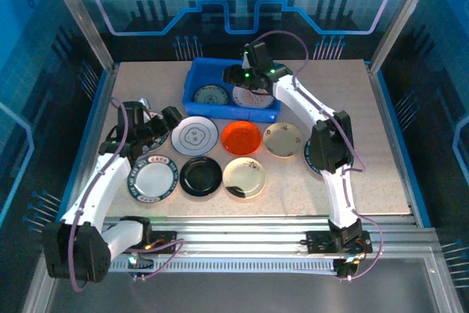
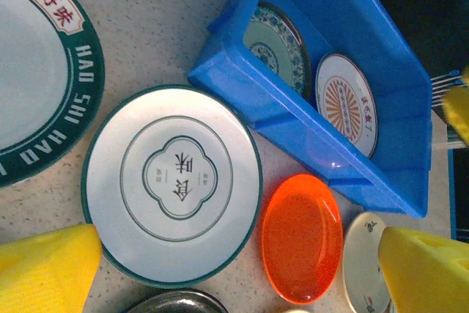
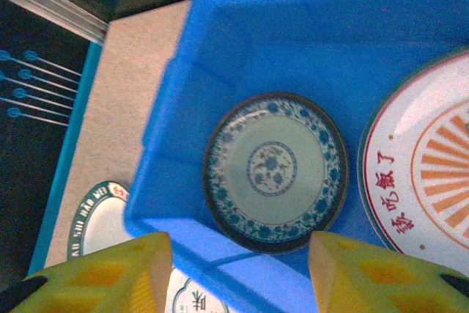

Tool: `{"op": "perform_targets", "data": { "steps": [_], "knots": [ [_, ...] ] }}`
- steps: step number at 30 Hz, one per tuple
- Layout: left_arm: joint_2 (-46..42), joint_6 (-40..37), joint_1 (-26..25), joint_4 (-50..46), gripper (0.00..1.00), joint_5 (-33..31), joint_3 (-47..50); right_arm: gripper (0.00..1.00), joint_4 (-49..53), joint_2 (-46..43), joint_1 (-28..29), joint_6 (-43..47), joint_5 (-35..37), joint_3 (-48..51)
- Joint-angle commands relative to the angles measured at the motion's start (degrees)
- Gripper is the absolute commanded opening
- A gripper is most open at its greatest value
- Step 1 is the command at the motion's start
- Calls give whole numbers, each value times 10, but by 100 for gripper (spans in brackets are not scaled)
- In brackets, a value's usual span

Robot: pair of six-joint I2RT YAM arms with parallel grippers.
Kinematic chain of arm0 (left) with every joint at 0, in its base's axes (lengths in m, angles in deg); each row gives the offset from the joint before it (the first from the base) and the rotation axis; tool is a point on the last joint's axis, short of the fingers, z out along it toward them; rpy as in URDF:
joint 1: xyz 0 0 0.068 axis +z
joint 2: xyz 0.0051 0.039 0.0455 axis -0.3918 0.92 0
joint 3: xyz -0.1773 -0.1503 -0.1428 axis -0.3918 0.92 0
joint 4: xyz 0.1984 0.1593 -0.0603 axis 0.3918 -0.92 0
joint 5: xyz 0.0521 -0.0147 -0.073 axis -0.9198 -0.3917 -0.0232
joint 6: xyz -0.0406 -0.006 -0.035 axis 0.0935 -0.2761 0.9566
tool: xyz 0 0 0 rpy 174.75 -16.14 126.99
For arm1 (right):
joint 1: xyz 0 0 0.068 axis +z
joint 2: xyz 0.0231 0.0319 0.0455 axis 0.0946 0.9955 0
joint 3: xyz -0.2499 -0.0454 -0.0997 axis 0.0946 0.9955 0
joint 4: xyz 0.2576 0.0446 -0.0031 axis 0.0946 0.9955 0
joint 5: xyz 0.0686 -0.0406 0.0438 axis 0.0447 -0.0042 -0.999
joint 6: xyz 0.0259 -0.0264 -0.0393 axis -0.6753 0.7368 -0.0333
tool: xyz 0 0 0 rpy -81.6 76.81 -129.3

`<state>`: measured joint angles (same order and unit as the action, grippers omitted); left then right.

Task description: Place the plates into the plastic bin on the countertop

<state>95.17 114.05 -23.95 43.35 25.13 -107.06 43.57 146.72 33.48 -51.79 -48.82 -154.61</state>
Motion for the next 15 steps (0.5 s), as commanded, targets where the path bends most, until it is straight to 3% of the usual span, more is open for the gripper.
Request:
{"op": "perform_targets", "data": {
  "steps": [1,6,10,15],
  "knots": [
    [-5,-12,6,-11,98,-14,-10,53,31,-45,0,48,2,9],
    [-2,-9,14,-77,98,-64,-18,56,43,-74,1,64,-8,32],
    [-2,2,61,-102,97,-73,-13,61,20,-113,10,76,-27,101],
    [-5,51,145,-56,89,-52,24,51,-19,-141,14,63,-62,177]
  ]
}}
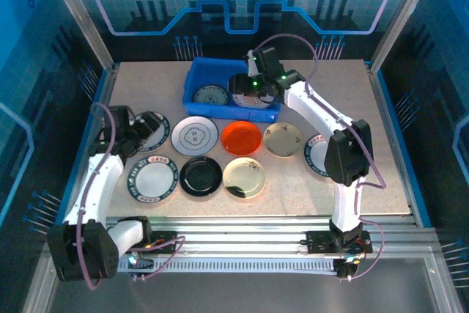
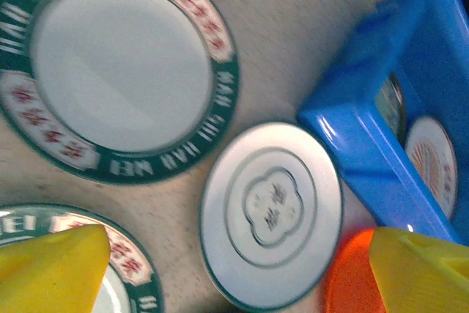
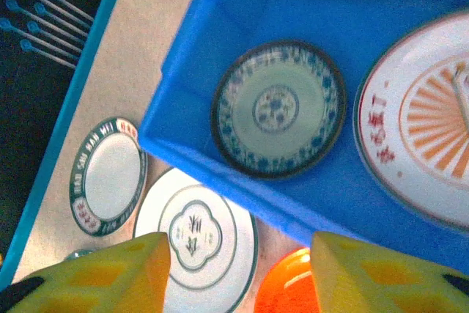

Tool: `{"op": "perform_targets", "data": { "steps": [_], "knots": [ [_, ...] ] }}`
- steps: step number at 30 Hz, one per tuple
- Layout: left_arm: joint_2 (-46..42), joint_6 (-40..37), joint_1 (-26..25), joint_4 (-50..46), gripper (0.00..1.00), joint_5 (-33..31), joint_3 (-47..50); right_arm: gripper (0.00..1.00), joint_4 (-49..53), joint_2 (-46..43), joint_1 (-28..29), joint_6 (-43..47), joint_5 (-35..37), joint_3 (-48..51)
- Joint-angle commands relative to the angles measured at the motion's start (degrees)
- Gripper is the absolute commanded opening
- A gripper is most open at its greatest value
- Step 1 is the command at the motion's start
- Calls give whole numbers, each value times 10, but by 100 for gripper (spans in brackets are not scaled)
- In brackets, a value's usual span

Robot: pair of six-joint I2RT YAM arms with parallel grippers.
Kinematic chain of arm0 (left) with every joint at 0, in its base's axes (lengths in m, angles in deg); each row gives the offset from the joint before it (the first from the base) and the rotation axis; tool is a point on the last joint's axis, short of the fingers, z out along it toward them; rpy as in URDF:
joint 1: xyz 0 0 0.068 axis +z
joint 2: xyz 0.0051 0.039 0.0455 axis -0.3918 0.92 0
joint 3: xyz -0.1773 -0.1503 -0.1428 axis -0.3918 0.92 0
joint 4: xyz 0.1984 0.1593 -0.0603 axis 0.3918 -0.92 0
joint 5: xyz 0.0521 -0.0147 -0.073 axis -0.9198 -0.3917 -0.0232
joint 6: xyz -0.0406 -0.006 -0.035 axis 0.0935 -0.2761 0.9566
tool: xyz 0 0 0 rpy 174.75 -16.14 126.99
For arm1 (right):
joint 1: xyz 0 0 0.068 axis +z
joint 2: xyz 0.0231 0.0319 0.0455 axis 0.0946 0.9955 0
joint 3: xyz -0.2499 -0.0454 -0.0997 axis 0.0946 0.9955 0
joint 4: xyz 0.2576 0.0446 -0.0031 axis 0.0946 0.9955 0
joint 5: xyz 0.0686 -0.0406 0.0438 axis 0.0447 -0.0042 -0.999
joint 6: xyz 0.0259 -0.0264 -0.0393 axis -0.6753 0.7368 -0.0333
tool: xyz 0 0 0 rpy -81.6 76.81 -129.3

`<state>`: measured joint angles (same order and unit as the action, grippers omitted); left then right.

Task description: Place the plates into the plastic bin on the countertop

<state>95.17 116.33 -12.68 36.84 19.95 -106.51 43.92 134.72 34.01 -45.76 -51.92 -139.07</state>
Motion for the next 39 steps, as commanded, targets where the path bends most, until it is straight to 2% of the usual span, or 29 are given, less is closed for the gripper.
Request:
{"op": "perform_targets", "data": {
  "steps": [1,9,14,18,27,39],
  "knots": [
    [-3,32,47,19,87,3,23,51,-19,-20,9,3,-37,22],
    [24,37,167,102,76,43,77,50,-20,-21,0,7,-44,33],
    [79,-7,212,126,71,93,68,50,-37,-30,-5,-5,-54,56],
    [130,-56,223,136,61,130,43,50,-52,-27,-9,-16,-68,68],
    [198,-77,223,155,62,162,36,50,-63,-14,-12,-23,-82,67],
    [232,-71,223,179,55,153,43,49,-53,14,-19,-26,-95,44]
  ]
}}
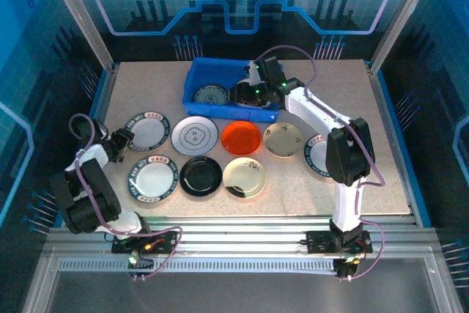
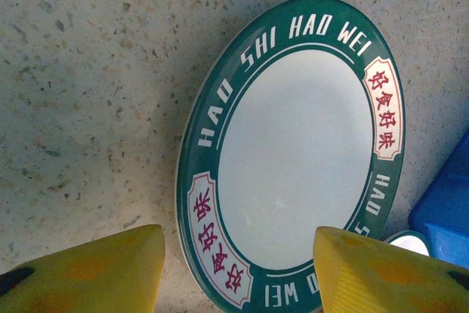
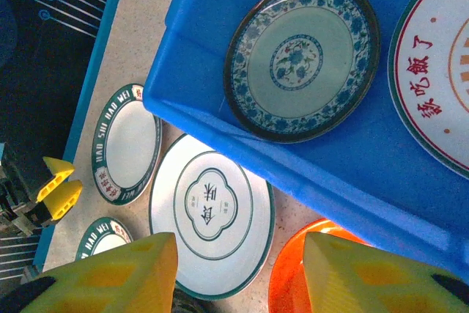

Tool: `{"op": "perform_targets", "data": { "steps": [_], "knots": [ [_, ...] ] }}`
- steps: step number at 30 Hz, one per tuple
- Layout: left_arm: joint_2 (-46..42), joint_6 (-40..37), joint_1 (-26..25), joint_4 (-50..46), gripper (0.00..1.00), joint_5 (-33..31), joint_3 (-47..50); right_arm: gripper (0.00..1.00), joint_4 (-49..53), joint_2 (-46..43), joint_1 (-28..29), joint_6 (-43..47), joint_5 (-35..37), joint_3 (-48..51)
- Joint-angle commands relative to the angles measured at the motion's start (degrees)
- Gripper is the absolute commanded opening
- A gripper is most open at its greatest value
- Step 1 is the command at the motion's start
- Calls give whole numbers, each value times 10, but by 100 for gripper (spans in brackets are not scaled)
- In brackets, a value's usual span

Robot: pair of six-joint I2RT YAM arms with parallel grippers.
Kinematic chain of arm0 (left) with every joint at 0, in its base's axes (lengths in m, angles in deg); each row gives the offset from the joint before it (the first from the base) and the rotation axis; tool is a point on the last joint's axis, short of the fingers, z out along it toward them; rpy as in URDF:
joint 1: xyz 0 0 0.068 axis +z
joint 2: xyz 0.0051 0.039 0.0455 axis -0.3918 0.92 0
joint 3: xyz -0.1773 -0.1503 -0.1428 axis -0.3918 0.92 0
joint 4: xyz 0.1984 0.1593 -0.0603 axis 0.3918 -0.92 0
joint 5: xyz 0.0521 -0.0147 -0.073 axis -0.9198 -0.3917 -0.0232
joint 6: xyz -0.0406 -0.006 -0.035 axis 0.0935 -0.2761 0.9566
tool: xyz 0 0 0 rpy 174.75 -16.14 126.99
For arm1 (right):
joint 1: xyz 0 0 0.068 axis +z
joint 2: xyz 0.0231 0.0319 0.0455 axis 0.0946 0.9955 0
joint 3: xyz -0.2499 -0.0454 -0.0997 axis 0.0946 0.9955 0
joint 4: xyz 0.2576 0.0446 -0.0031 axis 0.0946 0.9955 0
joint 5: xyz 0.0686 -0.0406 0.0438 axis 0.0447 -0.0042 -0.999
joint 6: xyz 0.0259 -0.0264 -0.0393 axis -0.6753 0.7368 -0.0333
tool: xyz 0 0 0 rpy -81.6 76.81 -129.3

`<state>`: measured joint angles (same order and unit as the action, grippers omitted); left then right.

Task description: Place the plates into the plastic bin on the countertop

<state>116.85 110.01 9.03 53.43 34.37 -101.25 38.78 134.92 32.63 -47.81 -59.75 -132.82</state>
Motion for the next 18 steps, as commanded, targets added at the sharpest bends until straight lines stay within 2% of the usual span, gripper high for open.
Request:
{"op": "perform_targets", "data": {
  "steps": [1,10,18],
  "knots": [
    [21,-8,6,15,54,10,-9,49,-1,14,-6,-5,-17,-20],
    [45,-14,6,7,52,3,-20,49,3,21,-6,-6,-16,-24],
    [82,15,2,65,44,19,-17,47,4,28,-7,-4,-19,-24]
  ]
}}
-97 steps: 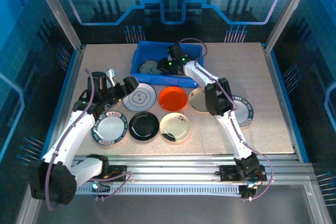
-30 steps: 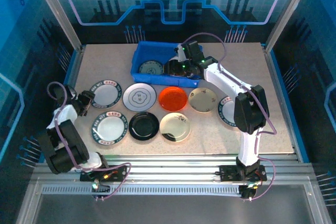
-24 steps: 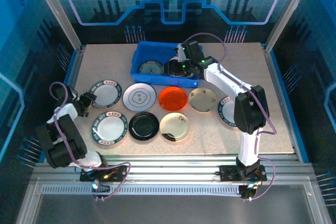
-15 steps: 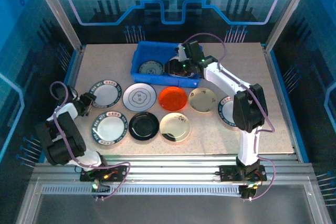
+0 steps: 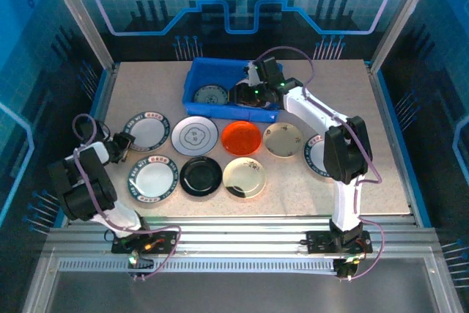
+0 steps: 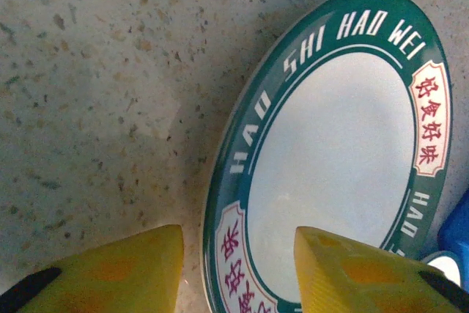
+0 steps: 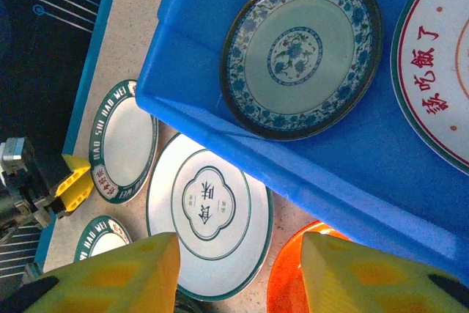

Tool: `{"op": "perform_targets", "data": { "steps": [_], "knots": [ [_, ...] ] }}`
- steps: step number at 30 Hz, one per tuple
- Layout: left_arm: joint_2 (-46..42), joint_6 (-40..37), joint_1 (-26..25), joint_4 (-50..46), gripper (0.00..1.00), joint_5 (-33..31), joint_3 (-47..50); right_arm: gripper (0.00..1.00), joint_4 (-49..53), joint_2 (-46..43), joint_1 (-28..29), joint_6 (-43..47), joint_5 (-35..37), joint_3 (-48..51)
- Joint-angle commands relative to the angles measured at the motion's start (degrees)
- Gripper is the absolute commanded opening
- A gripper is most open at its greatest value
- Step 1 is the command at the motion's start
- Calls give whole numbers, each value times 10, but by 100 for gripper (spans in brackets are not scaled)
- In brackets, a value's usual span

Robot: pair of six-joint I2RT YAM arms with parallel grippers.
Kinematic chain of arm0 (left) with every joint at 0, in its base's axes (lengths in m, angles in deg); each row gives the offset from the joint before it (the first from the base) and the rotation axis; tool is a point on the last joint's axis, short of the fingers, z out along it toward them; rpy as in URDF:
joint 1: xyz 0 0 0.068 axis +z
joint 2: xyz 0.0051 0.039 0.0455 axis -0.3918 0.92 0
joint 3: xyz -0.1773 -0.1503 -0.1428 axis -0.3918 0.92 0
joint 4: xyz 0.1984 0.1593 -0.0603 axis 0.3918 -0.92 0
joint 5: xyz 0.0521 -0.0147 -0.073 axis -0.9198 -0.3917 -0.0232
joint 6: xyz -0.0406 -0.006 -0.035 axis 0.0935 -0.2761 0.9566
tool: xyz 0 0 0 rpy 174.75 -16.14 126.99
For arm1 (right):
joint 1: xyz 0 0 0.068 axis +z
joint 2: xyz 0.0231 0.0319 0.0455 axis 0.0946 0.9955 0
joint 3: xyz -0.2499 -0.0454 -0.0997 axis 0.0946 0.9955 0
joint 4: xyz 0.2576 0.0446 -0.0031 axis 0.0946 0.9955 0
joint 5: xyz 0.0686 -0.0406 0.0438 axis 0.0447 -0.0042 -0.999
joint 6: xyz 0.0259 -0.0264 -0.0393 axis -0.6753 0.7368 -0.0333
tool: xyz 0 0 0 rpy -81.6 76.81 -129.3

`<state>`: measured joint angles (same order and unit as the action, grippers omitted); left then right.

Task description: Place the plates into the plastic bin on the countertop

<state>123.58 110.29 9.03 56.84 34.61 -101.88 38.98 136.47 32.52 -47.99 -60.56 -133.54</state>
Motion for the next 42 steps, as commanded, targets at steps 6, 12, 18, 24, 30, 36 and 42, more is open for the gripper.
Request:
{"op": "perform_targets", "data": {
  "steps": [6,12,18,24,30,36,42],
  "knots": [
    [49,24,-10,52,37,19,-24,46,1,10,-6,-2,-7,-9],
    [77,46,-16,89,26,27,-23,45,4,5,-4,0,-3,-3],
    [108,61,-26,122,6,49,-24,45,15,3,3,3,1,-4],
    [49,58,-25,147,0,17,5,45,37,2,20,9,4,-20],
    [-75,54,-25,121,0,-19,-10,45,37,-15,28,-1,-16,-22],
    [-167,50,-36,76,0,-19,-52,48,15,-70,32,-7,-10,3],
    [-202,55,-95,8,0,34,-126,69,-29,-121,29,-14,-37,41]
  ]
}}
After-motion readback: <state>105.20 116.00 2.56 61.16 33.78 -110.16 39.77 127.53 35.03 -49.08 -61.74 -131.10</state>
